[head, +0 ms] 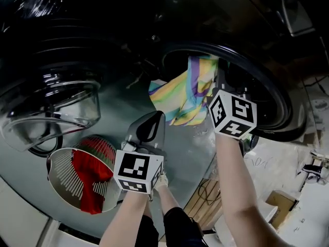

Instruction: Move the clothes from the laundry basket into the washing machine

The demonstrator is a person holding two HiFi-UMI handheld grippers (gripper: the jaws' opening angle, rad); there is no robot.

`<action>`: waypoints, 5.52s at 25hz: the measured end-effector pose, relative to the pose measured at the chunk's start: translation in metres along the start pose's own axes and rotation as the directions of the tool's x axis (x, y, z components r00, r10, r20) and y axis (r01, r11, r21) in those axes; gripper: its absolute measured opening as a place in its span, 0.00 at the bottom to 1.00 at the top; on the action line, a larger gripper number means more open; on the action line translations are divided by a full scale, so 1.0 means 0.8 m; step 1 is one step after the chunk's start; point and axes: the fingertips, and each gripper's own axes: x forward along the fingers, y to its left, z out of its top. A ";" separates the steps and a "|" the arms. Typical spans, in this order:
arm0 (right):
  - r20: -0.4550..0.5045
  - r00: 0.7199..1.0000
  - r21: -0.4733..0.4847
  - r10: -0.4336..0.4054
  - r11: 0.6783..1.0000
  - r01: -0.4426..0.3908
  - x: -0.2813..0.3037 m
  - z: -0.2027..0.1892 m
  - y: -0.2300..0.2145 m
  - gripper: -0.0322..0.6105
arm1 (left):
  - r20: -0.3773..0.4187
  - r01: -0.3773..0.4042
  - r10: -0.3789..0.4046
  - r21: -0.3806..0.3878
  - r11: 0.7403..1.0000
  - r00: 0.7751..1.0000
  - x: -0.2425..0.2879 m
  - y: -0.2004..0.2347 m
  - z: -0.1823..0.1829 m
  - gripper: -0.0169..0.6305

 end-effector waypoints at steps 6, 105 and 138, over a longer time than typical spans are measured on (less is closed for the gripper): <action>-0.060 0.998 0.029 -0.013 0.999 0.015 0.034 -0.014 -0.009 0.16 | 0.009 0.004 -0.004 0.006 1.000 1.000 0.000 0.005 0.006 0.03; -0.250 0.400 0.307 0.882 0.464 -0.831 -0.312 -0.053 0.456 0.10 | -0.037 -0.570 0.587 -0.293 0.767 0.809 -0.360 0.147 -0.083 0.08; -0.480 -0.118 0.335 0.869 0.057 -0.941 -0.499 -0.189 0.619 0.10 | -0.480 -0.774 0.749 -0.630 0.068 0.457 -0.566 0.169 -0.418 0.21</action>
